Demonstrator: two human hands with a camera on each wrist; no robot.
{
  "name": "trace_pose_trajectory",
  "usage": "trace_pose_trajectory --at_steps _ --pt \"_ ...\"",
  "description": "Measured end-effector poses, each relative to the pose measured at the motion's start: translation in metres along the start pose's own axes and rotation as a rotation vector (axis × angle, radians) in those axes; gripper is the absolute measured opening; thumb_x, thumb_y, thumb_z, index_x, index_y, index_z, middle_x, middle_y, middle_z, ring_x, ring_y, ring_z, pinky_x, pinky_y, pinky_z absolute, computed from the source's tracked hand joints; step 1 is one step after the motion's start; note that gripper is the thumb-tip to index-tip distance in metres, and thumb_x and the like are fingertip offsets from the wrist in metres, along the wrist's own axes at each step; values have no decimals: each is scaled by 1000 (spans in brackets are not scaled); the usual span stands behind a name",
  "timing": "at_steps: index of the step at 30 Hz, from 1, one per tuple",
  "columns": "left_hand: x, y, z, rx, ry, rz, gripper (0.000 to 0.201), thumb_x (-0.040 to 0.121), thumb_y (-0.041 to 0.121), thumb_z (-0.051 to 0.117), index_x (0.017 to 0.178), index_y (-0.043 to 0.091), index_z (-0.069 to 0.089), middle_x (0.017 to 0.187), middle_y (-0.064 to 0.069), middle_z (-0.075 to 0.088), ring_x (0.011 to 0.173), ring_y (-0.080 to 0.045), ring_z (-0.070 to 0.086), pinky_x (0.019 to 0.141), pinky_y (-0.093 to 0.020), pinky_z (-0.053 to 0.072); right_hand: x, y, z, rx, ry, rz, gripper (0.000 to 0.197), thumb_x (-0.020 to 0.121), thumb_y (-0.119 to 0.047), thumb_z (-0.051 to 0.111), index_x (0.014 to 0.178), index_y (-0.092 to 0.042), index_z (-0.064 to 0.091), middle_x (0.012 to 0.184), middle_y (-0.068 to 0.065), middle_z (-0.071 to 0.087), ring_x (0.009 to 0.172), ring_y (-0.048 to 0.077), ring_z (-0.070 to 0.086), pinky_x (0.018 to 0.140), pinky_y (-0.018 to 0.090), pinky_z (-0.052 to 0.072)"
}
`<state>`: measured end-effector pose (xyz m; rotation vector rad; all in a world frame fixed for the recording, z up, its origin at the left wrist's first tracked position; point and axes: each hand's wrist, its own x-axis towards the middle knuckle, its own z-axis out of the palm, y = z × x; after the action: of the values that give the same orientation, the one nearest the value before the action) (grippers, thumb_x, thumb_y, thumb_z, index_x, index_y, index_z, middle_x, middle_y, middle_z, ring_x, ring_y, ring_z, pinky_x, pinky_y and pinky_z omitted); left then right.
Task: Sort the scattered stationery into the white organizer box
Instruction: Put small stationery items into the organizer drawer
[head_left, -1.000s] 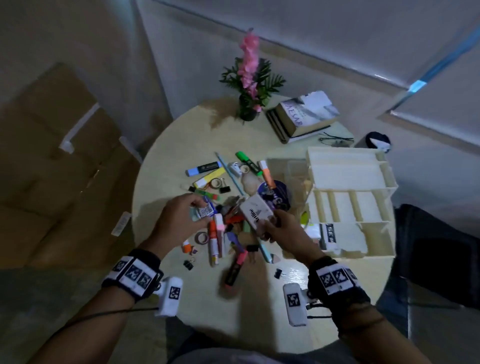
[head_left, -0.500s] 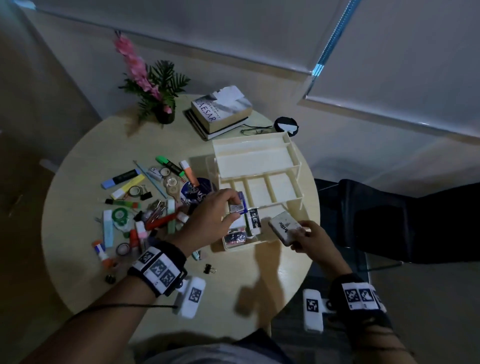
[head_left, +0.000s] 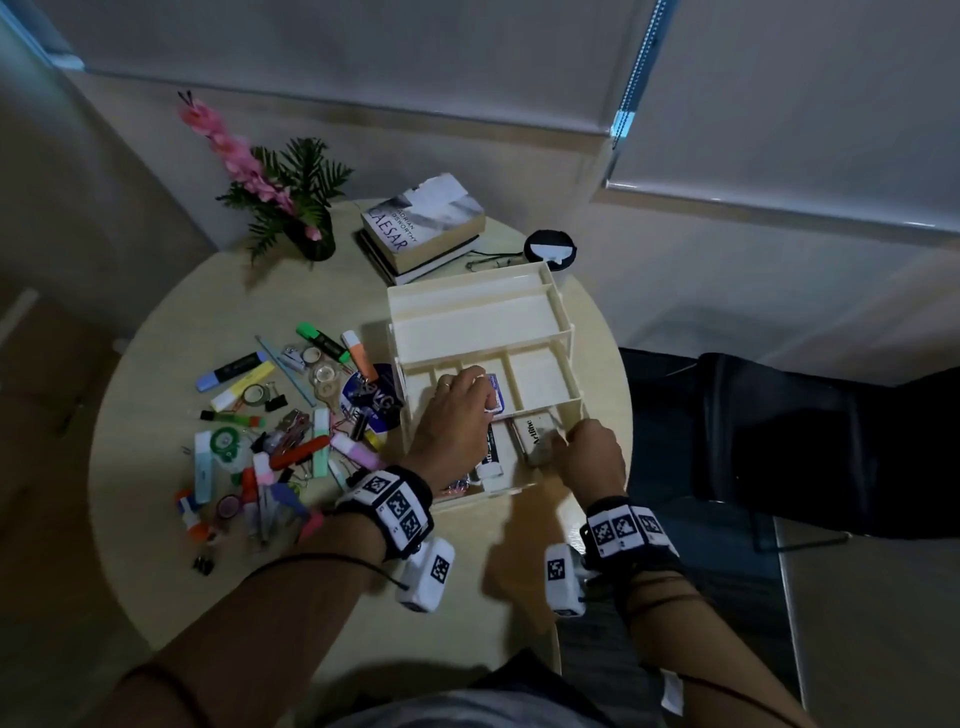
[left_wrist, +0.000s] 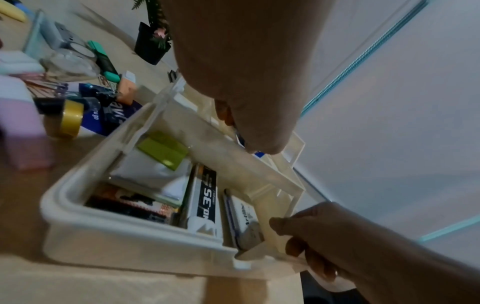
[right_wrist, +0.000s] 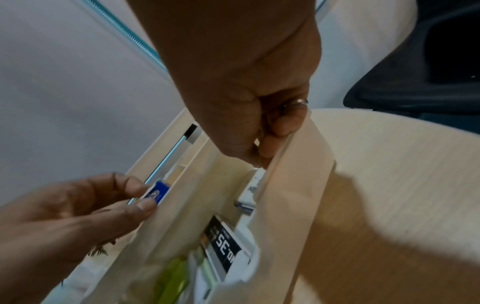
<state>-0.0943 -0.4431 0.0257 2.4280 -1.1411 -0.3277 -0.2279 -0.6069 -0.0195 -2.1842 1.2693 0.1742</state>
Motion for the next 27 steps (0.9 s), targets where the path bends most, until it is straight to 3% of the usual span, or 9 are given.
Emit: trace_pose_trajectory --at_steps 3,7,9,11,13,16,20,23,27 --pt "3 8 8 71 36 -27 17 96 12 65 109 20 58 136 0 54 119 -28 48 97 -38 41 -3 -8 -1 -198 11 -154 25 101 -34 58 102 -11 69 97 13 72 88 36 69 68 35 49" --pt "0 13 13 143 44 -61 21 99 23 62 119 16 62 154 -3 45 133 -33 42 106 -46 41 -5 -12 11 -231 -63 -576 23 101 -27 57 93 -9 70 91 16 69 84 38 67 68 34 42" --pt "-7 15 15 223 44 -12 26 100 27 57 123 17 62 155 -5 43 135 -31 42 109 -47 42 -8 -6 20 -262 -149 -713 24 102 -28 57 100 -8 70 102 17 65 92 40 63 74 39 47" --pt "-17 16 18 331 -24 81 40 99 33 55 136 17 55 153 -7 45 135 -29 46 113 -46 39 -11 0 26 -375 -192 -736 40 105 -41 47 118 -9 68 122 17 61 106 38 60 80 45 53" --pt "-24 14 19 447 -101 157 60 96 39 60 148 14 44 153 -10 44 138 -30 45 117 -48 34 -11 5 28 -448 -208 -696 61 105 -56 27 129 -13 63 136 12 53 118 34 56 86 47 56" --pt "-23 9 19 532 -121 183 77 91 41 67 154 9 36 157 -13 40 144 -31 40 119 -51 32 -6 7 26 -461 -220 -647 76 102 -64 13 138 -14 57 146 12 45 131 32 48 101 50 53" --pt "-14 6 16 548 -118 123 82 90 41 66 157 9 32 164 -14 34 151 -31 32 122 -52 27 -3 2 23 -502 -191 -617 91 95 -66 1 148 -9 49 150 16 43 139 35 40 114 49 42" --pt "-9 7 16 589 -134 74 82 90 40 66 158 7 34 169 -17 25 156 -33 24 125 -55 20 -4 2 25 -515 -144 -620 90 95 -62 0 147 -8 49 146 17 47 136 35 43 114 48 42" --pt "-6 5 22 583 -124 21 76 88 30 66 155 5 38 173 -17 13 159 -34 14 126 -56 14 -2 7 29 -503 -129 -625 73 104 -57 17 141 -6 55 139 21 51 131 39 46 112 50 43"
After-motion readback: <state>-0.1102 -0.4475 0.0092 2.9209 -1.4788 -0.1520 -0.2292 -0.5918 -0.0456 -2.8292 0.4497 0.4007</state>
